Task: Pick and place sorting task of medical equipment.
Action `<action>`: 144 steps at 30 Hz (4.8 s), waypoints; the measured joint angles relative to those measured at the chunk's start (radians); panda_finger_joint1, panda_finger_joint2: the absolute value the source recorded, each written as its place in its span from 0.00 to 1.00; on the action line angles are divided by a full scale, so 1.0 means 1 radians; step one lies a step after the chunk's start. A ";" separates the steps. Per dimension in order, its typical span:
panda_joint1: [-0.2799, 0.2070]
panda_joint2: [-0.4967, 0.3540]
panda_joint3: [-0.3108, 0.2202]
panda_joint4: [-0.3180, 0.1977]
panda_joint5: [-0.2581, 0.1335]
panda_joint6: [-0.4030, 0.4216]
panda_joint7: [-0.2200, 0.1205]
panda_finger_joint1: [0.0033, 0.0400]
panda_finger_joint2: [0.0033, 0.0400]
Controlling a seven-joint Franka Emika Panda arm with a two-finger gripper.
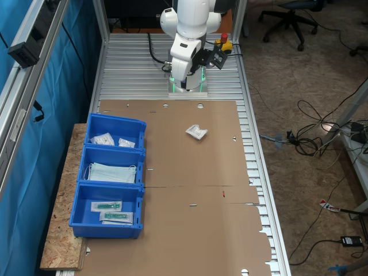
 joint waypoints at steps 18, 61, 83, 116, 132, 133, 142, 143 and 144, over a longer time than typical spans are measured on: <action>0.000 -0.018 0.000 -0.019 0.000 0.000 0.000 1.00 1.00; 0.079 0.108 0.012 -0.224 0.113 0.245 0.000 1.00 1.00; 0.027 0.289 0.024 -0.270 0.217 0.494 0.000 1.00 1.00; -0.006 0.563 0.201 -0.382 0.864 1.010 0.000 1.00 1.00; -0.007 0.653 0.214 -0.424 0.970 1.135 0.000 1.00 1.00; -0.007 0.654 0.214 -0.424 0.972 1.139 0.000 1.00 1.00; -0.007 0.660 0.216 -0.424 0.988 1.164 0.000 1.00 1.00; -0.007 0.660 0.217 -0.424 0.989 1.166 0.000 1.00 1.00; -0.007 0.661 0.218 -0.424 0.990 1.169 0.000 1.00 1.00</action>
